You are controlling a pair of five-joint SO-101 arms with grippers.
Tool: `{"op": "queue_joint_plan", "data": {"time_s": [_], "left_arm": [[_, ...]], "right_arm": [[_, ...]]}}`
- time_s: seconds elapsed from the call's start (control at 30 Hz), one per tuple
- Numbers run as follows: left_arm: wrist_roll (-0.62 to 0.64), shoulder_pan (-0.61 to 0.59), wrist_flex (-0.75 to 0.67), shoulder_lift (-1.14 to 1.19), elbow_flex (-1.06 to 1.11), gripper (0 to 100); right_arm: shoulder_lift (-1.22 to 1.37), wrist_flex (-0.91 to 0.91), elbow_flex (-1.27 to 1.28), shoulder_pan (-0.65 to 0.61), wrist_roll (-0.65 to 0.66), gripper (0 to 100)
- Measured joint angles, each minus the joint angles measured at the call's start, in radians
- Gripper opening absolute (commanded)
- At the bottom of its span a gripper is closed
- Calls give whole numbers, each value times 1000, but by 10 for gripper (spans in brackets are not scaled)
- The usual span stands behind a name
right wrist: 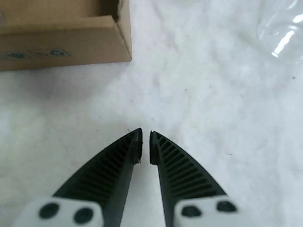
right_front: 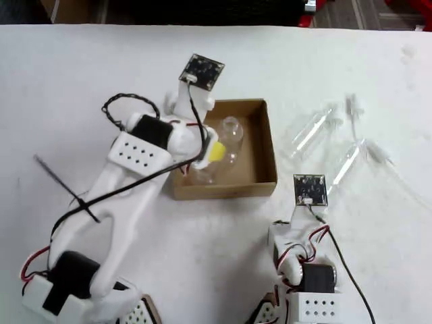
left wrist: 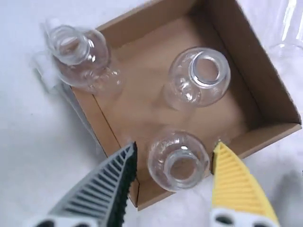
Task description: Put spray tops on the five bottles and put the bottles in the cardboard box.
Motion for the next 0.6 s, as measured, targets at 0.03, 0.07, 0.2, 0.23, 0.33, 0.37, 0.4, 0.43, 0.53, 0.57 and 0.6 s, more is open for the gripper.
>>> {"op": "queue_joint_plan", "data": {"time_s": [0.03, 0.07, 0.2, 0.23, 0.33, 0.37, 0.4, 0.43, 0.53, 0.57, 0.6], "left_arm": [[0, 2, 0, 11, 0, 199], [0, 2, 0, 14, 0, 199], [0, 2, 0, 15, 0, 195], [0, 2, 0, 15, 0, 195], [0, 2, 0, 15, 0, 195], [0, 2, 0, 15, 0, 194], [0, 2, 0, 15, 0, 193], [0, 2, 0, 15, 0, 182], [0, 3, 0, 15, 0, 130], [0, 3, 0, 15, 0, 120], [2, 3, 0, 15, 0, 116]], "right_arm": [[0, 0, 0, 0, 0, 15], [0, 0, 0, 0, 0, 15], [0, 0, 0, 0, 0, 15], [0, 0, 0, 0, 0, 15], [0, 0, 0, 0, 0, 15], [0, 0, 0, 0, 0, 15], [0, 0, 0, 0, 0, 15], [0, 0, 0, 0, 0, 15], [0, 0, 0, 0, 0, 15], [0, 0, 0, 0, 0, 15], [0, 0, 0, 0, 0, 15]]}}
